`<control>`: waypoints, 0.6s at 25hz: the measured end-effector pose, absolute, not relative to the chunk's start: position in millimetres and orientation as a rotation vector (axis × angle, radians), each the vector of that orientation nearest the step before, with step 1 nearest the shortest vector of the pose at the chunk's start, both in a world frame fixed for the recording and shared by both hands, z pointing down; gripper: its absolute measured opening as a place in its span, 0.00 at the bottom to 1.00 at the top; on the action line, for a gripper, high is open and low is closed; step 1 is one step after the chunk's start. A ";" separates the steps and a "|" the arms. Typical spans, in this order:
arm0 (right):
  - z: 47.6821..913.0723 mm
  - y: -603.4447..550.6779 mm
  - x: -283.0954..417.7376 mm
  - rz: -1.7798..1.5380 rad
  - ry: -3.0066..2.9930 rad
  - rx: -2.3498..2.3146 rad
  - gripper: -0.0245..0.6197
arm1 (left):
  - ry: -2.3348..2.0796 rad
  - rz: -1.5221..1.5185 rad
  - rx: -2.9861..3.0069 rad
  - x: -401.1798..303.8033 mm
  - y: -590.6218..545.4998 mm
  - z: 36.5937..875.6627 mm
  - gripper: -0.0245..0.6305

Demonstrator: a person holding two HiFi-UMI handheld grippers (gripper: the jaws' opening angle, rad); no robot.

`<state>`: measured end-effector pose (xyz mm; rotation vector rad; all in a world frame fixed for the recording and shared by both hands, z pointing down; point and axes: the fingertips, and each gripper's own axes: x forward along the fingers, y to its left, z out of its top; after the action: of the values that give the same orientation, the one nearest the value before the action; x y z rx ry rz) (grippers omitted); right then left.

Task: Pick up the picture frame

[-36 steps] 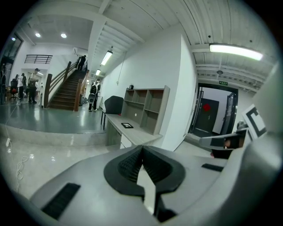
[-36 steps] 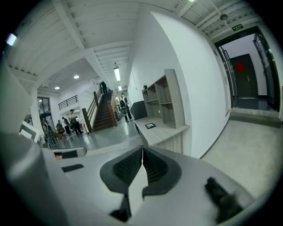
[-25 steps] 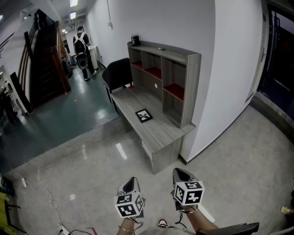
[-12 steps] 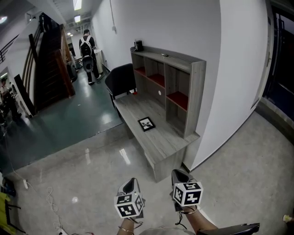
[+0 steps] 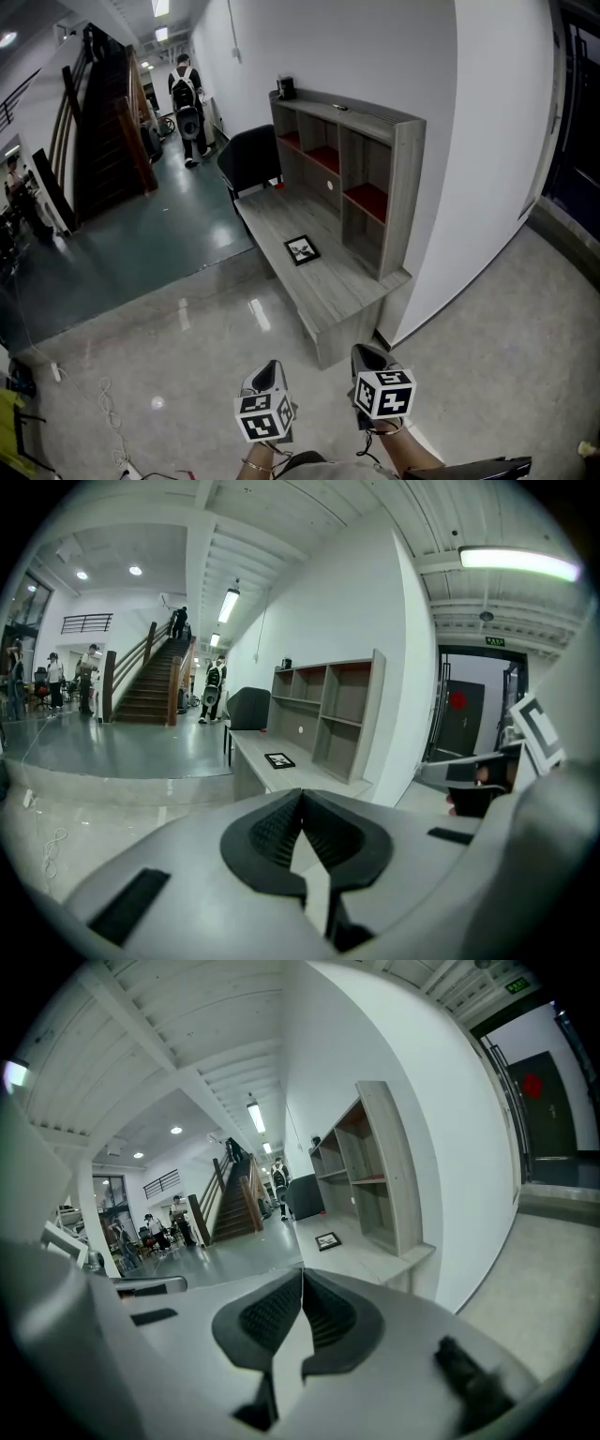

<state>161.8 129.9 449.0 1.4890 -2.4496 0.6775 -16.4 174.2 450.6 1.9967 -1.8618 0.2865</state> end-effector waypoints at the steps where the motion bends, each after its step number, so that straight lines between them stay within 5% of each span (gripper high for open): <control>1: 450.1 131.0 163.1 0.682 -2.446 1.489 0.09 | -1.861 0.288 1.999 -15.1 173.8 450.0 0.06; 15: 454.1 122.6 166.0 0.691 -2.424 1.515 0.09 | -1.856 0.288 2.037 -15.4 158.4 449.6 0.06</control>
<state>166.0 122.6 454.1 1.5148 -2.4241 0.6909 -15.4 158.4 449.6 2.0366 -1.8560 0.2877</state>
